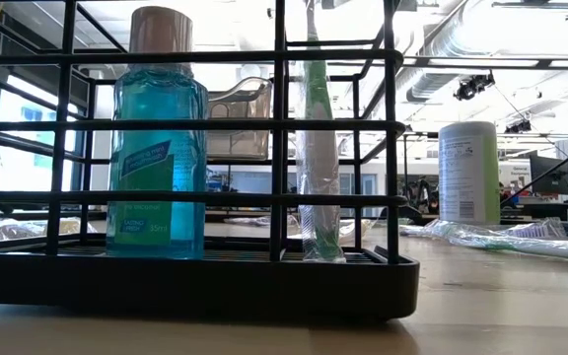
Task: Pick & Place toothbrushing station
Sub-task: Put the left blue toothbrush into the black wire organizer
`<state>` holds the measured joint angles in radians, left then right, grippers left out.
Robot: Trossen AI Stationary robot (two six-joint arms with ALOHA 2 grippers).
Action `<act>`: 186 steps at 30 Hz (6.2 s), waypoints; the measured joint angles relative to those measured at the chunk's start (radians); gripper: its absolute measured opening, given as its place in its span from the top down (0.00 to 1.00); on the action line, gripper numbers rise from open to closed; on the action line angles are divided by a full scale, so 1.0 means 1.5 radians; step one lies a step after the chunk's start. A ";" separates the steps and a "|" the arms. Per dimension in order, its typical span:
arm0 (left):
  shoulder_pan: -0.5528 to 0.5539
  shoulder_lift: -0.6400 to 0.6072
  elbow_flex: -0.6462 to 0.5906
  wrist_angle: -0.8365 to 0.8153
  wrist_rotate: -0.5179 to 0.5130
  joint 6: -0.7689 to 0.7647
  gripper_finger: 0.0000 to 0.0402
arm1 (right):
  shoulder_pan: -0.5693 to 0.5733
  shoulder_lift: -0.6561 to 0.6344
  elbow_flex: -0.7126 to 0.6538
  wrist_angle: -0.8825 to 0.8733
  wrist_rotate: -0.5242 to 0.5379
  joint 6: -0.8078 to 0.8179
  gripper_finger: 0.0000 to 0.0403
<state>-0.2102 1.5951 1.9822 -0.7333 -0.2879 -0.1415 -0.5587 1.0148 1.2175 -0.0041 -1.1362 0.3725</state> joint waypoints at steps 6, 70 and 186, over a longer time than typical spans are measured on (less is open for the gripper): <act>-0.099 0.000 -0.017 -0.103 -0.128 -0.159 0.93 | 0.000 -0.014 0.000 -0.013 -0.033 -0.002 0.37; -0.371 -0.340 -0.368 -0.414 -0.603 -0.596 0.93 | 0.105 -0.047 0.000 -0.076 0.037 -0.069 0.37; -0.410 -0.110 -0.777 0.614 -0.371 -0.293 0.93 | 0.220 0.004 0.000 -0.059 0.153 -0.143 0.37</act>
<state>-0.8249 1.4300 0.8163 0.1879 -0.8439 -0.5807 -0.2288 1.0201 1.2171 -0.0933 -0.9060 0.1583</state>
